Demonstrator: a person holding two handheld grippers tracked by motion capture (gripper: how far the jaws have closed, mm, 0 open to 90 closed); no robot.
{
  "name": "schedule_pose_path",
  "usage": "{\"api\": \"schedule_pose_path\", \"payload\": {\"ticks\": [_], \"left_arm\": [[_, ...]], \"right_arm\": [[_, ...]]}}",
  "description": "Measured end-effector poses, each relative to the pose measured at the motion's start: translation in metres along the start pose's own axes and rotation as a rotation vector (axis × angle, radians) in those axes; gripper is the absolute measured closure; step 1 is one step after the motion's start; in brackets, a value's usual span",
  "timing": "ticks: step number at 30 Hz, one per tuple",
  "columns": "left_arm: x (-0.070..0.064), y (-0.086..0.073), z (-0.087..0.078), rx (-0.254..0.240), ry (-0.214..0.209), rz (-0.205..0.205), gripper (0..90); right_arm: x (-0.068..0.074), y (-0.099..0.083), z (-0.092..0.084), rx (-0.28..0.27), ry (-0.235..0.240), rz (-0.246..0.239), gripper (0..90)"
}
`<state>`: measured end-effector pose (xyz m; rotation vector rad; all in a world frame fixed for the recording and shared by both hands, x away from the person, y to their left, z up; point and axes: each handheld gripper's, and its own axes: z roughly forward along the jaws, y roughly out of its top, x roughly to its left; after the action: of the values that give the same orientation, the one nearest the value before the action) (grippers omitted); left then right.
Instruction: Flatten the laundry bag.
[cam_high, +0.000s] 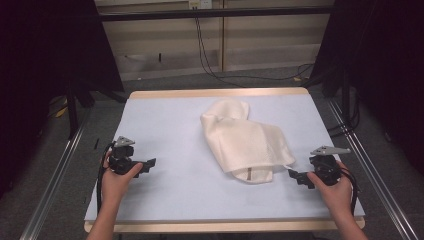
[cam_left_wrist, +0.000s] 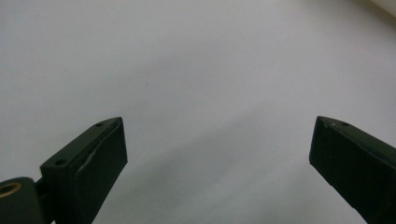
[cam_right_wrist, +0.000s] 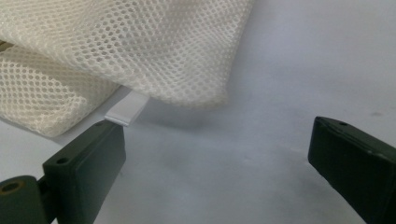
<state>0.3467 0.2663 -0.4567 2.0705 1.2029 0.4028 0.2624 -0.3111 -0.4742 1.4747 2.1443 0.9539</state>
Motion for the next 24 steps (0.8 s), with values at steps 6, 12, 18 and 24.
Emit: {"api": "schedule_pose_path", "payload": {"ticks": [6, 12, 18, 24], "left_arm": [[-0.005, 0.002, 0.003, 0.02, -0.017, 0.011, 4.5], [-0.006, 0.002, 0.003, 0.024, -0.011, 0.016, 4.6], [-0.009, 0.003, 0.004, 0.03, -0.022, 0.033, 4.5], [-0.011, 0.002, 0.006, 0.025, -0.027, 0.037, 4.5]], "right_arm": [[0.0, 0.001, -0.001, -0.001, 0.015, 0.01, 3.6], [0.002, 0.004, 0.001, -0.013, 0.028, 0.008, 2.8], [0.005, 0.012, 0.0, -0.027, 0.007, 0.028, 8.5], [0.011, 0.028, 0.007, -0.048, 0.035, 0.042, 13.9]]}}
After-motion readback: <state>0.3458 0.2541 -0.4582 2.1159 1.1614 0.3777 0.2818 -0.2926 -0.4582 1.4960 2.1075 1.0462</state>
